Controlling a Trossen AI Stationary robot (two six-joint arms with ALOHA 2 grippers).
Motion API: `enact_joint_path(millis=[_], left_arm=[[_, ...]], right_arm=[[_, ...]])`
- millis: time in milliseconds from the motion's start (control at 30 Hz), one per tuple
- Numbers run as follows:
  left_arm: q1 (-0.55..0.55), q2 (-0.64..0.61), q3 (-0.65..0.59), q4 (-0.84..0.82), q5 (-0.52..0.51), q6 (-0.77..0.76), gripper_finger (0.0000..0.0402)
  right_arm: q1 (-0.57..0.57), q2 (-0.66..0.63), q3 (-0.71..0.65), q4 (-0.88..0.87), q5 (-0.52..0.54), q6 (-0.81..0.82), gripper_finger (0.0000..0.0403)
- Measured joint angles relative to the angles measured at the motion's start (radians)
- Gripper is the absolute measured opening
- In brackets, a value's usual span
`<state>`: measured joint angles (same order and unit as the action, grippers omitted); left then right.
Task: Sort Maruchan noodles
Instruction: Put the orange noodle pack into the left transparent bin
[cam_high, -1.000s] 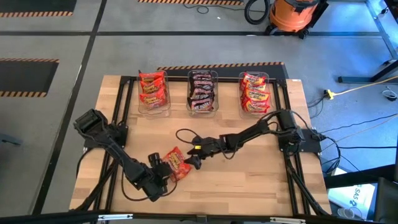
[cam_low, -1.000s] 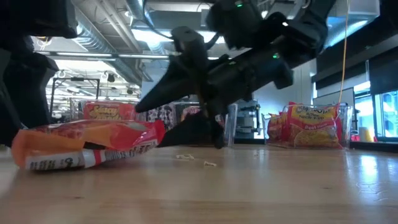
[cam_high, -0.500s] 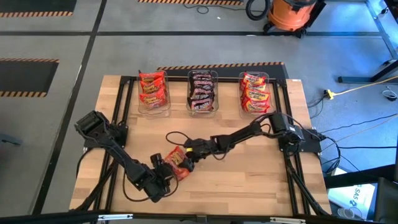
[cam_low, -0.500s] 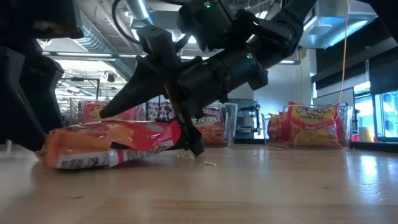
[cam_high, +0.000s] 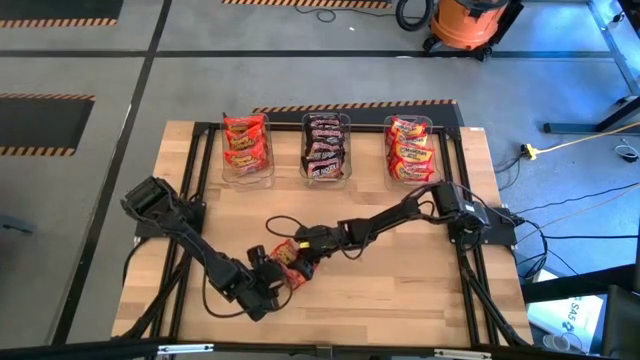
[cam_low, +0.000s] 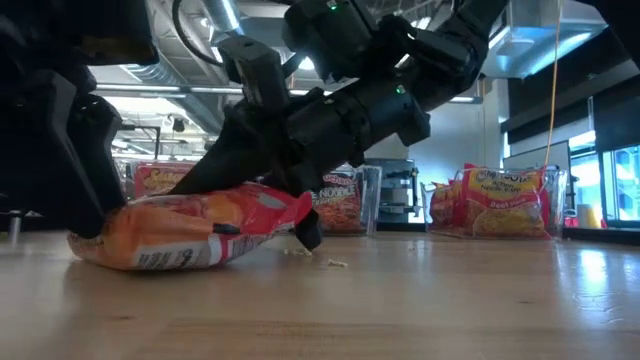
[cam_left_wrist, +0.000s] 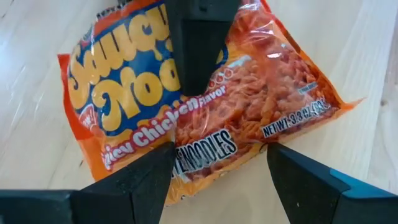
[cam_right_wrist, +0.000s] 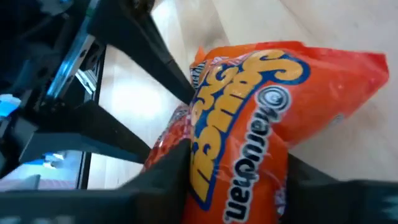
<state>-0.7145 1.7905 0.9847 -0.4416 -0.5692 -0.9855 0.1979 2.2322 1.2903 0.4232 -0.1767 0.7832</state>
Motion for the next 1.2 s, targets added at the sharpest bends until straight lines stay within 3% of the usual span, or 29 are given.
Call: enact_joint_path(millis=[167, 267, 467, 700, 867, 1200], left_arm=[[-0.013, -0.054, 0.019, -0.067, 0.058, 0.001, 0.0256], [-0.038, -0.129, 0.025, -0.122, 0.064, -0.007, 0.0256], [-0.060, -0.265, 0.024, -0.175, 0.023, -0.052, 0.0256], [-0.049, -0.287, 0.025, -0.131, -0.064, -0.047, 0.0256], [0.001, -0.287, 0.025, -0.118, -0.030, -0.076, 0.0256], [0.084, -0.256, 0.026, -0.061, 0.054, -0.093, 0.0289]], right_arm=[[0.006, -0.010, 0.002, 0.001, 0.003, -0.102, 0.0059], [0.008, -0.035, 0.002, -0.030, 0.000, -0.193, 0.0037], [0.038, -0.092, 0.000, -0.110, 0.035, -0.389, 0.0041], [0.131, -0.124, 0.000, -0.166, 0.243, -0.622, 0.0036], [0.175, -0.136, 0.000, -0.190, 0.397, -0.706, 0.0038], [0.210, -0.170, 0.000, -0.188, 0.525, -0.793, 0.0038]])
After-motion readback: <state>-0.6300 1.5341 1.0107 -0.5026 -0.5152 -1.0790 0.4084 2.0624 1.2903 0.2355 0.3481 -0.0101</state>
